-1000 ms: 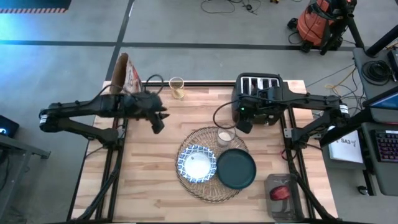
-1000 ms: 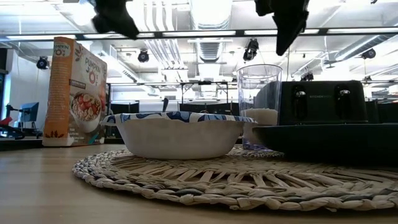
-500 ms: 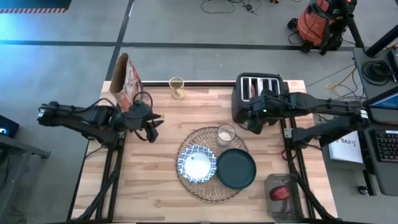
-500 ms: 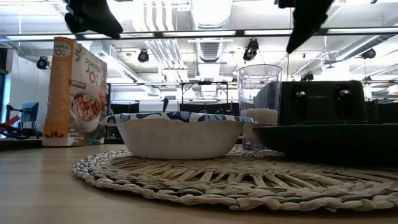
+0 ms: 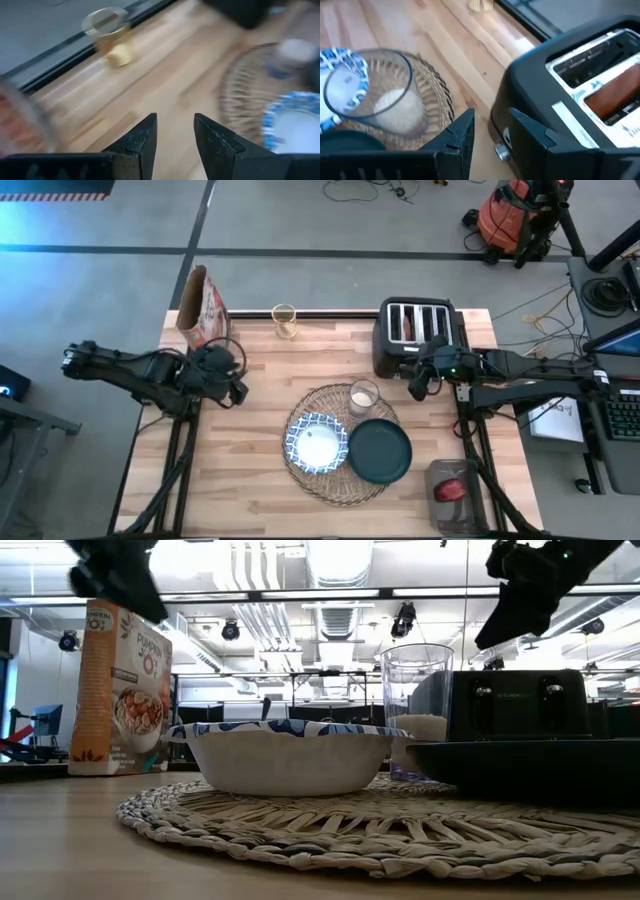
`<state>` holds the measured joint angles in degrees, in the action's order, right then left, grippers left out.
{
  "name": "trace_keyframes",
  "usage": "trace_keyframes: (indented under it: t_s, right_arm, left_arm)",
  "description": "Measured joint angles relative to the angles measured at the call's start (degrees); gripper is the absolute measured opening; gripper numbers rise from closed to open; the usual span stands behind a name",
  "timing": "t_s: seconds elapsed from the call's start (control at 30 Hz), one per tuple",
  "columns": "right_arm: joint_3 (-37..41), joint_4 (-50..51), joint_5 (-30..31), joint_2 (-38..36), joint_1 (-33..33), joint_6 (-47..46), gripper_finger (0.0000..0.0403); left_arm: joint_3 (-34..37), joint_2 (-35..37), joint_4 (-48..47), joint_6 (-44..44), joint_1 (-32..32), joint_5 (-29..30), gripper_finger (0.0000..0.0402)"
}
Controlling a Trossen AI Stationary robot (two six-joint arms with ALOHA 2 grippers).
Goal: Arrange a breakfast setting
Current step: Pour the brown cereal from the orange cereal box into the white patterned bowl
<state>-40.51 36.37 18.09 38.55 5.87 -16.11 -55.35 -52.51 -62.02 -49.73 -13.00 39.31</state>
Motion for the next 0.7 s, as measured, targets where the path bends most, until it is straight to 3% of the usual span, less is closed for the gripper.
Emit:
trace_keyframes:
  t_s: [0.2, 0.7]
  right_arm:
    - [3.95, -7.91, 0.02, -2.84, 0.01, 1.76, 0.0108]
    - [5.19, -7.97, -0.48, -4.03, 0.02, 11.76, 0.0091]
  left_arm:
    - [0.0, 0.03, -9.7, -13.77, -1.33, 5.16, 0.0113]
    - [0.23, -2.16, -21.83, -24.55, -1.61, 3.24, 0.009]
